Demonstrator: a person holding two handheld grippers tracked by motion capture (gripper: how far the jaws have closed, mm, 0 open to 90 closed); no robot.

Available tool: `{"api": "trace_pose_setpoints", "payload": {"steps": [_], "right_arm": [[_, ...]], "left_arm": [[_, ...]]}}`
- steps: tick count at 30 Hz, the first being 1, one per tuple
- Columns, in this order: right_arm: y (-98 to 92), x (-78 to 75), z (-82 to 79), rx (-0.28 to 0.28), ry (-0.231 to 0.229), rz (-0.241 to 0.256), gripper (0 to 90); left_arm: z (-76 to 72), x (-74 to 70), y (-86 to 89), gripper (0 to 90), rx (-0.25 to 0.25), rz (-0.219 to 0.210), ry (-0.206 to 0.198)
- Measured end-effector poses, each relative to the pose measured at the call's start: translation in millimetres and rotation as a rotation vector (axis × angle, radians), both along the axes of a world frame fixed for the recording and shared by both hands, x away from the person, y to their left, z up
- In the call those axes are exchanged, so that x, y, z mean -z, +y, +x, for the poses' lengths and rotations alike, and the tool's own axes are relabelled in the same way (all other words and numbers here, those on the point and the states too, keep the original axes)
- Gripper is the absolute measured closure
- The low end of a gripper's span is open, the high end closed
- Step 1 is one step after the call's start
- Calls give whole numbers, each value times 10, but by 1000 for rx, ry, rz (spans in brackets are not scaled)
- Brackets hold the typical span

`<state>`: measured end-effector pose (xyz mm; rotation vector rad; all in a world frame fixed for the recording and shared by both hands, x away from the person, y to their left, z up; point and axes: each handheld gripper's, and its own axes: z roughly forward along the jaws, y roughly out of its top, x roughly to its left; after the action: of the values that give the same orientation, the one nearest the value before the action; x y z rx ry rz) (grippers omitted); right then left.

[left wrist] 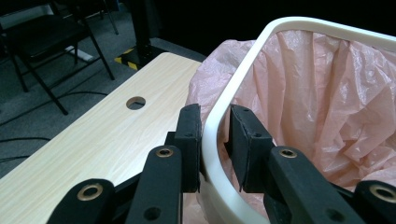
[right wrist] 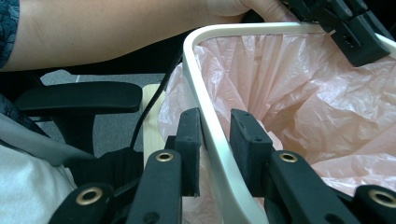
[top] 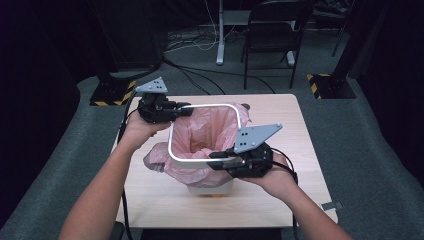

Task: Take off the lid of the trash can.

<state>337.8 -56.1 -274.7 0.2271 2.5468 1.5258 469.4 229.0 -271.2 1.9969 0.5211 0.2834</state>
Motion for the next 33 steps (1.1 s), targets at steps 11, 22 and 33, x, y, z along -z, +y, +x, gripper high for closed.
{"api": "trace_pose_setpoints", "payload": {"steps": [11, 22, 33], "right_arm": [[11, -7, 48, -36, 27, -3, 765], [6, -28, 64, -50, 27, 0, 771], [-13, -134, 65, -57, 17, 28, 769]], "left_arm": [[7, -6, 8, 743, 7, 0, 5], [9, -36, 9, 745, 10, 5, 5], [-4, -128, 17, 749, 6, -1, -2]]}}
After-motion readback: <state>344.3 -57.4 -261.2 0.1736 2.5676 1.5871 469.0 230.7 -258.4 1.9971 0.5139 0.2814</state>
